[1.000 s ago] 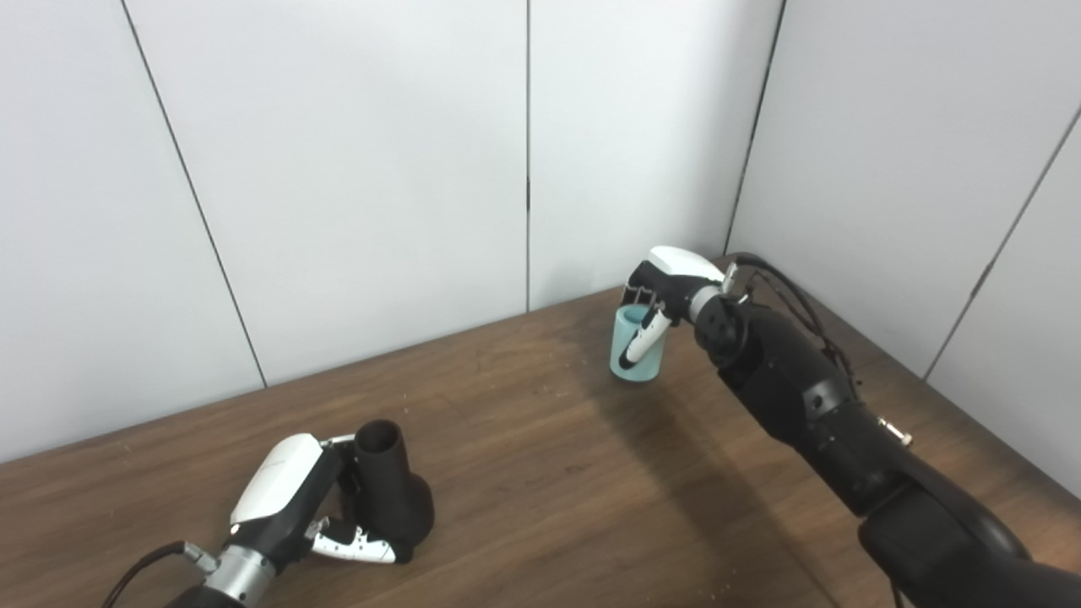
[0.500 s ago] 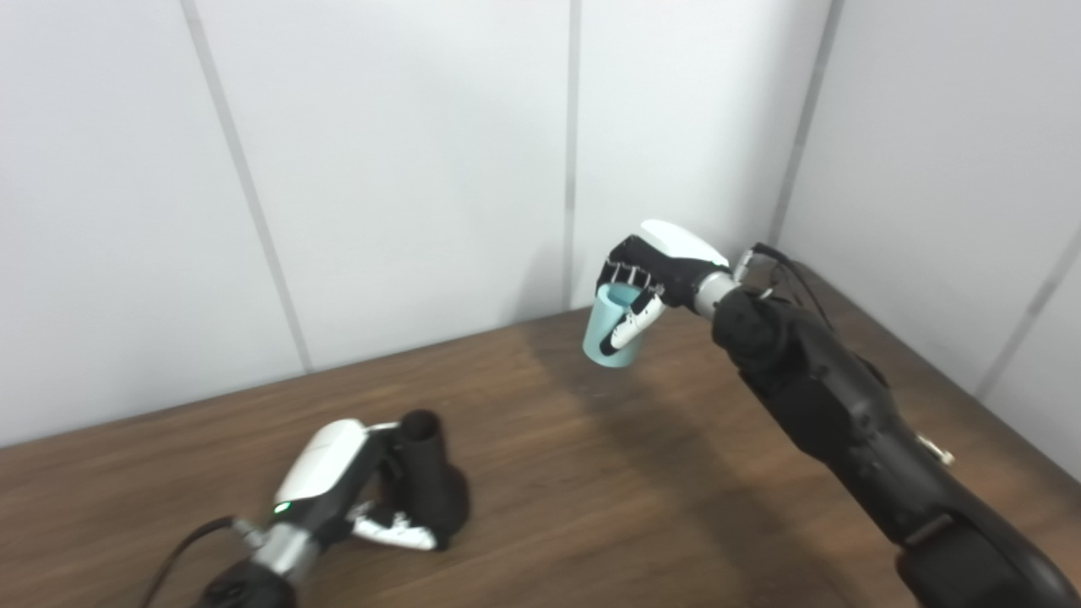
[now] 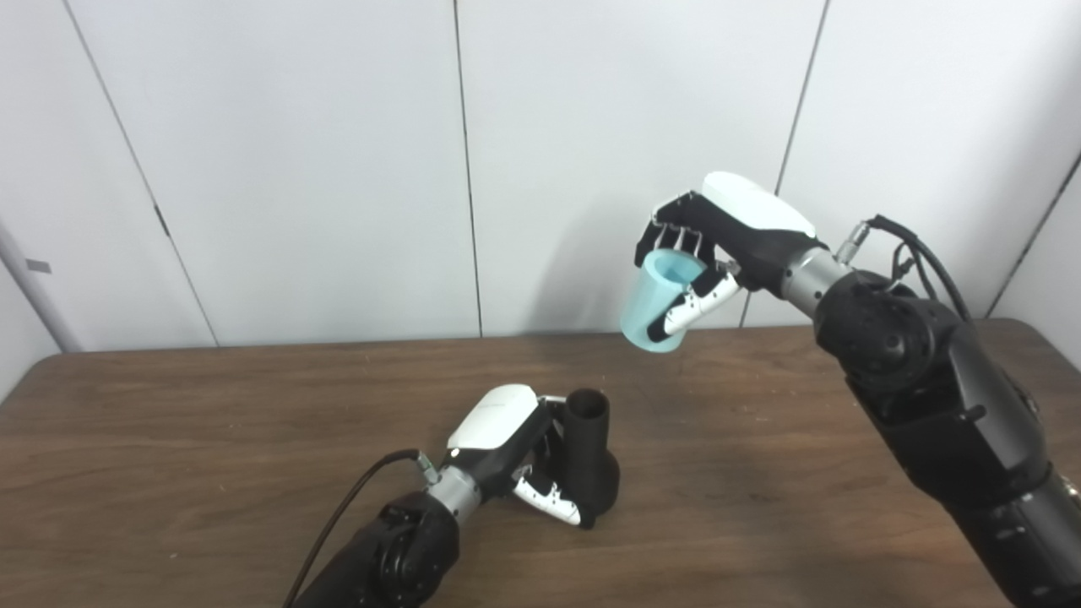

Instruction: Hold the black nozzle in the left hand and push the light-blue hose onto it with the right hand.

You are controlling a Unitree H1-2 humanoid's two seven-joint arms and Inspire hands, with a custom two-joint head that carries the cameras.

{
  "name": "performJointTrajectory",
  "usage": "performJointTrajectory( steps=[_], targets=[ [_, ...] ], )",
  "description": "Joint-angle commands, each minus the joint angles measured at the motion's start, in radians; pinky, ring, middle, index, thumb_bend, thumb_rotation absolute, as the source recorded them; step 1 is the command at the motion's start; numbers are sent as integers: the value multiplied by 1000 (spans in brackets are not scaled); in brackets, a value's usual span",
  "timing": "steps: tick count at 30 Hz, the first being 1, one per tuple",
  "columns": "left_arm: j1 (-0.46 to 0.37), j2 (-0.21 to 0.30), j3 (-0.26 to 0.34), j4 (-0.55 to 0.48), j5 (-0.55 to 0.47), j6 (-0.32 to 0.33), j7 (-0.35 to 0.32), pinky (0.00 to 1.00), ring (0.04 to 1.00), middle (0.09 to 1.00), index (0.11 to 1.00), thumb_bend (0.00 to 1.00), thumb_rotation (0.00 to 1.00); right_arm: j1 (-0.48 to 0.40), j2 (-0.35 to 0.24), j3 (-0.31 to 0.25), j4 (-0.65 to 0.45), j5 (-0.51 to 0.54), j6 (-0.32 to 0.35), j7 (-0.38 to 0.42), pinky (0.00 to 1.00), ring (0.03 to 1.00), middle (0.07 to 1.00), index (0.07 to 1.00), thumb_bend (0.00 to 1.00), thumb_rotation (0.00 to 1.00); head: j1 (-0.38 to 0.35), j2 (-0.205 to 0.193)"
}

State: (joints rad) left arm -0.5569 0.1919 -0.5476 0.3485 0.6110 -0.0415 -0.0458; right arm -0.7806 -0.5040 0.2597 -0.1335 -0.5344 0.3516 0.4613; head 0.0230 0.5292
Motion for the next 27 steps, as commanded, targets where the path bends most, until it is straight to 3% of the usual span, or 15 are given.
performJointTrajectory(
  steps=[1,5,6,8,10,14,16,21,27],
  targets=[
    [62,16,-61,74,76,103,-108,438,485,468,497,525,0,-49,2,-20,-23,19,-31,-5,354,432,483,498,521,0,5,1],
    [58,19,-72,62,96,137,-126,440,499,492,476,525,0,-47,19,-12,-35,29,-42,-1,399,435,481,500,520,0,7,10],
    [58,21,-75,56,98,144,-127,435,495,494,474,525,0,-47,22,-7,-35,24,-49,-1,443,457,470,496,520,0,7,10],
    [58,22,-79,47,99,154,-125,410,473,486,479,526,0,-48,26,3,-33,12,-63,-1,642,466,471,494,521,0,7,14],
    [58,21,-83,41,100,161,-122,394,456,476,484,527,0,-49,33,12,-31,2,-67,0,696,492,462,489,519,0,6,17],
    [53,16,-89,46,97,167,-124,383,447,475,486,527,0,-50,39,22,-36,-3,-55,15,399,433,491,498,520,0,3,20],
    [53,16,-90,48,92,167,-126,384,448,476,486,526,0,-46,44,26,-43,-7,-47,25,351,428,499,497,520,0,3,21],
    [51,19,-95,56,89,162,-127,405,472,490,477,526,0,-31,59,44,-80,-42,12,61,355,429,502,492,520,0,3,30],
    [49,24,-95,43,88,167,-130,406,470,486,480,526,0,-24,66,54,-93,-51,32,90,342,417,494,516,518,0,4,39]
  ],
)
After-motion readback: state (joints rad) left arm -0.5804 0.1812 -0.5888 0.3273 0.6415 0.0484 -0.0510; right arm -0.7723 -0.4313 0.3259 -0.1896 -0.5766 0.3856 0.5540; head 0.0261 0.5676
